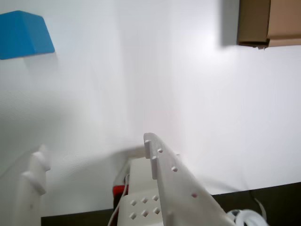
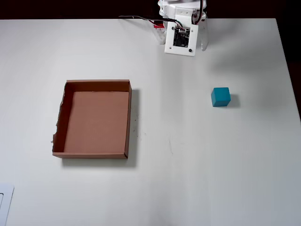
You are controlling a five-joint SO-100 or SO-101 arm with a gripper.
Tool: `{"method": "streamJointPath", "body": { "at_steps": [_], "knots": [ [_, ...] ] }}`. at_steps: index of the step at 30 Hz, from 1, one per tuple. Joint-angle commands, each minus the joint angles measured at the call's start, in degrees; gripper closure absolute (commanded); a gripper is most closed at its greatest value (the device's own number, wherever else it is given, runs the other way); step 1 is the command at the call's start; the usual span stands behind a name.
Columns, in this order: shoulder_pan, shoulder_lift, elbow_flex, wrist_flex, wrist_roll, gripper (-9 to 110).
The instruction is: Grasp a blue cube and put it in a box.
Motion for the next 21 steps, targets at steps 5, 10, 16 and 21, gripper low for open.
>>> {"method": "streamJointPath", "body": {
  "at_steps": [5,10,16,21],
  "knots": [
    [-3.69,-12.04,-13.71,1.41,0.35,73],
    [-7.29,-18.72,-18.54,-0.53,2.2,73],
    [-12.83,-27.77,-23.12,-3.6,6.24,73],
    [-16.96,-35.95,-27.33,-6.5,9.58,73]
  ]
}}
